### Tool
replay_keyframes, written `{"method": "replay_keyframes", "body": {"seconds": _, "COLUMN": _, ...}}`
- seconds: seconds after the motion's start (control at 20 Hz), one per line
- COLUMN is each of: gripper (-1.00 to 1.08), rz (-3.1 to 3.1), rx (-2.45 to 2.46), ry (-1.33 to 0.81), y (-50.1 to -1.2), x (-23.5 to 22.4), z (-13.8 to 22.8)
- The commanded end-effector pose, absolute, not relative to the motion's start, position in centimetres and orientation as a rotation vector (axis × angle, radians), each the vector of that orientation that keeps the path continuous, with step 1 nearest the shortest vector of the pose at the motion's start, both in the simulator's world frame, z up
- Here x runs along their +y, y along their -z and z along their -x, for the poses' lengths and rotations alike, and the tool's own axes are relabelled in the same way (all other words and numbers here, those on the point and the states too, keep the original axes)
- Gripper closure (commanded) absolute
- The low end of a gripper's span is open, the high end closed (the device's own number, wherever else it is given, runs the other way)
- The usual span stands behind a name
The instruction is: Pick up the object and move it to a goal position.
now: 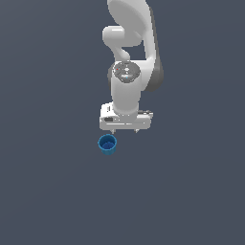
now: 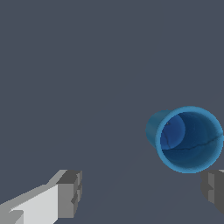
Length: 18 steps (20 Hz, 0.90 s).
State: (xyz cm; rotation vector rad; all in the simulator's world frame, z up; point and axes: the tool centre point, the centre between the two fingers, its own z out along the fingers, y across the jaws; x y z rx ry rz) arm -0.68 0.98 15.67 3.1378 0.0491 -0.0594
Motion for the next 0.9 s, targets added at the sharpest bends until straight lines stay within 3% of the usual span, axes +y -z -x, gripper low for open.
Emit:
{"method": "replay_keyframes", "body": {"seconds": 0.0, "gripper": -0.20, "rz": -3.138, "rx": 0.049, "ry": 0.059, "y": -15.7, "x": 1.0, "z": 0.7}}
{"method": "replay_keyframes", "body": {"seconds": 0.85, "gripper": -0.20, "rz": -3.134, "rx": 0.103, "ry": 0.007, "y": -16.5, "x": 0.5, "z": 0.1}}
